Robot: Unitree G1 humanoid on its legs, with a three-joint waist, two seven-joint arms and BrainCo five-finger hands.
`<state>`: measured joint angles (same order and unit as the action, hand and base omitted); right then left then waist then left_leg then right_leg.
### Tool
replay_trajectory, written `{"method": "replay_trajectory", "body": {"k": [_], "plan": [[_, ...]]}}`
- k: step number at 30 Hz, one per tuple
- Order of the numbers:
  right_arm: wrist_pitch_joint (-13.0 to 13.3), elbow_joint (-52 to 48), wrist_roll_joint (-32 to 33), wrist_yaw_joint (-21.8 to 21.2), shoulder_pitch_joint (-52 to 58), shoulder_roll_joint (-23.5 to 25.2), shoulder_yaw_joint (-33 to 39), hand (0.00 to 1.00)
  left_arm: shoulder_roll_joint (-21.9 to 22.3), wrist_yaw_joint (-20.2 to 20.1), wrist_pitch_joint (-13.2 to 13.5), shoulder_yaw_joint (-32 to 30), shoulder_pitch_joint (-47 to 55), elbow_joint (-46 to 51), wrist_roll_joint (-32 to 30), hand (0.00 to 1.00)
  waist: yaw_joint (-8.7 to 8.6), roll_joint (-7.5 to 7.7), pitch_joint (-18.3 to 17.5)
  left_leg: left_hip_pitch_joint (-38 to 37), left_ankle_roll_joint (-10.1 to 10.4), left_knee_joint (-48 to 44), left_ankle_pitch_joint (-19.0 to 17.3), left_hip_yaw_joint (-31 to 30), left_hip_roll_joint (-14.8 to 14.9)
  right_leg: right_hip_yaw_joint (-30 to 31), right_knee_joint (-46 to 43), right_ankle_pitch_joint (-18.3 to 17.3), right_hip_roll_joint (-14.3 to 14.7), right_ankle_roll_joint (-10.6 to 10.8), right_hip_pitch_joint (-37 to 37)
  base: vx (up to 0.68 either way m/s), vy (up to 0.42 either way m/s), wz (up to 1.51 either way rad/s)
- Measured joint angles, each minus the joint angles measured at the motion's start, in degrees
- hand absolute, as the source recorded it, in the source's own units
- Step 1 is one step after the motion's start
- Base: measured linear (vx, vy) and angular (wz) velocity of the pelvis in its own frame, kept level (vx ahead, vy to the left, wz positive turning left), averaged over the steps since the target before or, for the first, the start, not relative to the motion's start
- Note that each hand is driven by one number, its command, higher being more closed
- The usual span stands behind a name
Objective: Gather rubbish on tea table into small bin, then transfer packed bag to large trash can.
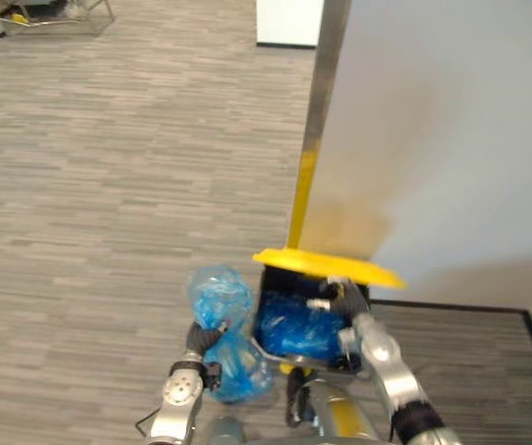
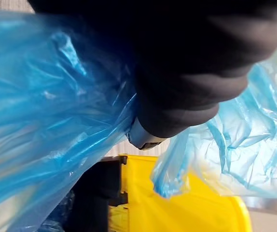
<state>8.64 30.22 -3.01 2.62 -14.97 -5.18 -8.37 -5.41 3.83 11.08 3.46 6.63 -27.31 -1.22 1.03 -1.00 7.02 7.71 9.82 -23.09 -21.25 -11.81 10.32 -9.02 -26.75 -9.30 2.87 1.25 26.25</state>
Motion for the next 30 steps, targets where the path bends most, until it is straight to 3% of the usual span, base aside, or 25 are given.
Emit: {"method": "replay_trajectory", "body": {"k": [3, 6, 10, 13, 17, 23, 28, 30], "plan": [[-0.1, 2.0, 0.0, 1.0, -7.2, -2.5, -0.9, 0.0, -1.1, 0.1, 0.5, 0.5, 0.1, 0.3, 0.7, 1.0, 0.19, -0.1, 0.3, 1.3, 1.1, 3.0, 2.5, -2.4, -0.4, -0.5, 3.4, 2.5, -0.1, -0.9, 0.2, -0.05, -0.069, 0.41], [-0.1, 4.0, 0.2, 2.4, -15.4, -8.2, -0.6, 0.0, -2.6, 0.2, 0.8, 2.4, -1.5, 3.7, 1.5, 1.0, 0.76, -0.69, 2.1, 5.6, 1.7, -1.0, 2.8, -3.9, -0.6, -2.2, 4.7, 4.3, -0.3, -2.2, 1.9, -0.05, -0.017, 0.16], [-0.1, 4.8, 0.2, 3.0, -19.3, -12.8, -0.7, 0.0, -4.0, 0.0, 1.2, 5.7, -5.4, 7.1, 4.1, 1.0, 0.89, -0.5, 5.0, 6.8, 1.5, 0.1, 3.8, -4.3, -1.9, -2.6, 5.3, 5.3, -1.9, -1.0, 2.2, -0.07, 0.028, 0.13], [0.0, 4.2, 0.2, 3.4, -19.3, -13.5, -0.9, 0.0, -5.0, -0.1, 2.4, 8.9, -8.2, 11.4, 6.4, 1.0, -0.21, -0.63, 6.2, 8.0, 2.1, 0.3, 4.4, -6.0, -2.3, -2.8, 6.1, 5.5, -2.1, -0.7, 2.3, -0.03, 0.016, 0.27], [-0.1, 4.3, 0.2, 3.4, -19.3, -13.9, -1.0, 0.0, -4.9, -0.1, 3.3, 14.1, -14.4, 12.9, 8.4, 1.0, -0.2, -0.6, 8.0, 8.2, 2.1, 0.1, 4.4, -6.0, -2.5, -2.8, 5.9, 5.5, -2.2, -0.6, 2.3, 0.0, 0.002, 0.06], [-0.2, 1.9, 0.1, 3.5, -19.4, -14.1, -1.2, 0.0, -2.6, 0.1, 3.5, 24.3, -27.1, 12.9, 9.5, 1.0, -1.06, 0.04, 12.1, 8.4, 1.9, -0.4, 4.6, -4.7, -3.3, -1.7, 2.3, 4.7, -3.2, -0.5, 4.2, 0.02, -0.005, -0.04], [-0.3, -2.1, 0.0, 3.6, -20.3, -14.1, -2.3, 0.0, 0.9, 1.9, 3.9, 27.7, -36.1, 3.3, 8.1, 1.0, -2.23, 1.15, 14.0, 8.0, 1.3, -1.1, 4.1, -1.0, -3.3, 1.1, 0.8, 4.4, -3.0, -0.1, 5.5, -0.01, 0.005, -0.24], [-0.3, -3.0, 0.0, 3.6, -21.5, -14.0, -4.2, 0.0, 1.1, 2.9, 3.8, 28.8, -39.1, -0.8, 6.6, 1.0, -3.66, 1.67, 15.3, 7.9, 1.4, -1.5, 3.7, -0.2, -3.3, 1.8, 0.8, 4.4, -2.9, -0.1, 5.6, -0.05, 0.0, -0.25]]}}
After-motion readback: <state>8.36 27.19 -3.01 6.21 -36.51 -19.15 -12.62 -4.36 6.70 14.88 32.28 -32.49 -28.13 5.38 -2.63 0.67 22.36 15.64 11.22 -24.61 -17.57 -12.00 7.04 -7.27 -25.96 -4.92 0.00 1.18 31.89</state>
